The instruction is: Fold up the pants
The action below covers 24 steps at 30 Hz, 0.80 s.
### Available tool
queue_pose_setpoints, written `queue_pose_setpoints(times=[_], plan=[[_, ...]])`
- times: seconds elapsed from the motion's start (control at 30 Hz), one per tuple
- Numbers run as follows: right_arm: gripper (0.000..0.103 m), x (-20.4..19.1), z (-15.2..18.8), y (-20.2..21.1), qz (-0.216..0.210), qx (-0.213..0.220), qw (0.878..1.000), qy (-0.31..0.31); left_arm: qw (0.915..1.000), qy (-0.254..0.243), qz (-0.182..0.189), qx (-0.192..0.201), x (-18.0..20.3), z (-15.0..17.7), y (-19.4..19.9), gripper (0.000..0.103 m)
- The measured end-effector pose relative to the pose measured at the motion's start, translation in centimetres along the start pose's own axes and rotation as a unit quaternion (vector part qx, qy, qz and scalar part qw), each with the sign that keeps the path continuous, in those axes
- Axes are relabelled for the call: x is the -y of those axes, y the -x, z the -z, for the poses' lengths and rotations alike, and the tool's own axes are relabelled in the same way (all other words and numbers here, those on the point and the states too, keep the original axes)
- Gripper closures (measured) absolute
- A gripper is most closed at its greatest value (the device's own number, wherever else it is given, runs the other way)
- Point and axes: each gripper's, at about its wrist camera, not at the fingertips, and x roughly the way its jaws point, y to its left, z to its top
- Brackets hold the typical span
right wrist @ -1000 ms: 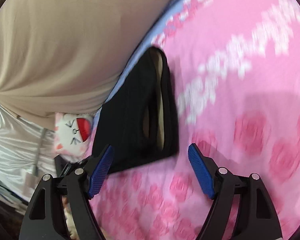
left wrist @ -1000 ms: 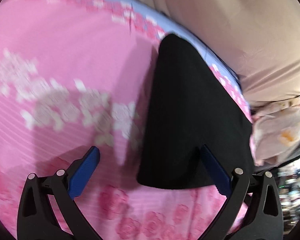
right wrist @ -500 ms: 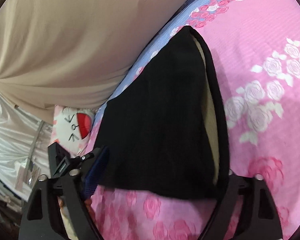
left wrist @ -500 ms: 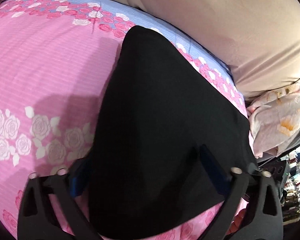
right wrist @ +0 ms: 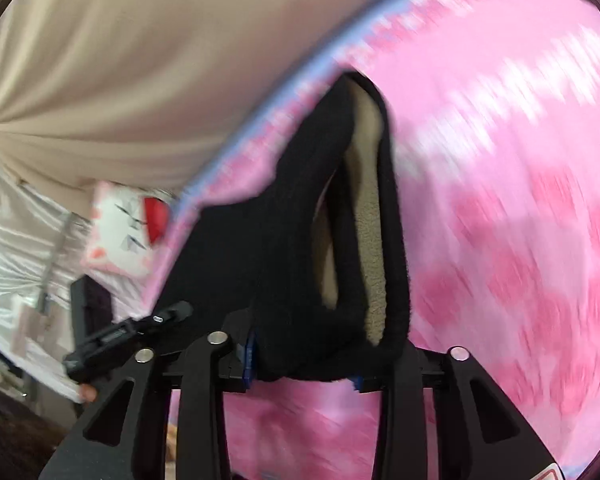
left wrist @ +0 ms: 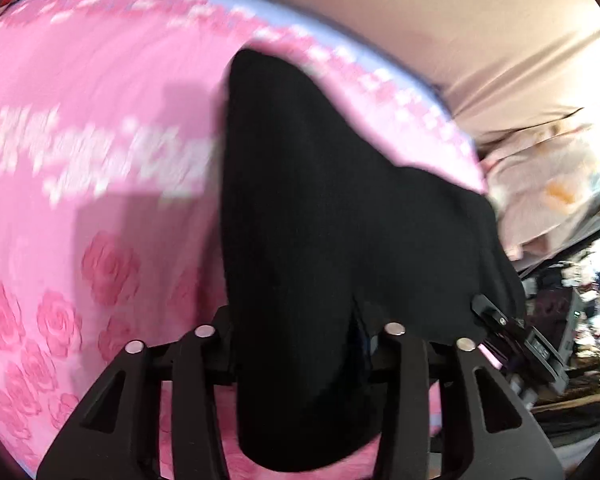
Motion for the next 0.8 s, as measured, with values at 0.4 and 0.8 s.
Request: queue_pose_setpoints(times=[0.4, 0.8], plan=[[0.033, 2.3, -0.7, -0.7, -0.079, 0.042, 0.994, -0.057, 0.9961, 0.002, -0.080, 0.035, 0.9, -0.2, -1.0, 0.012], [0.028, 3.0, -0.5, 0.7, -0.121, 0.072, 0.986, -0.092, 0.9977, -0.001, -0.060, 0.033, 1.2, 0.3, -0.6, 0.005]])
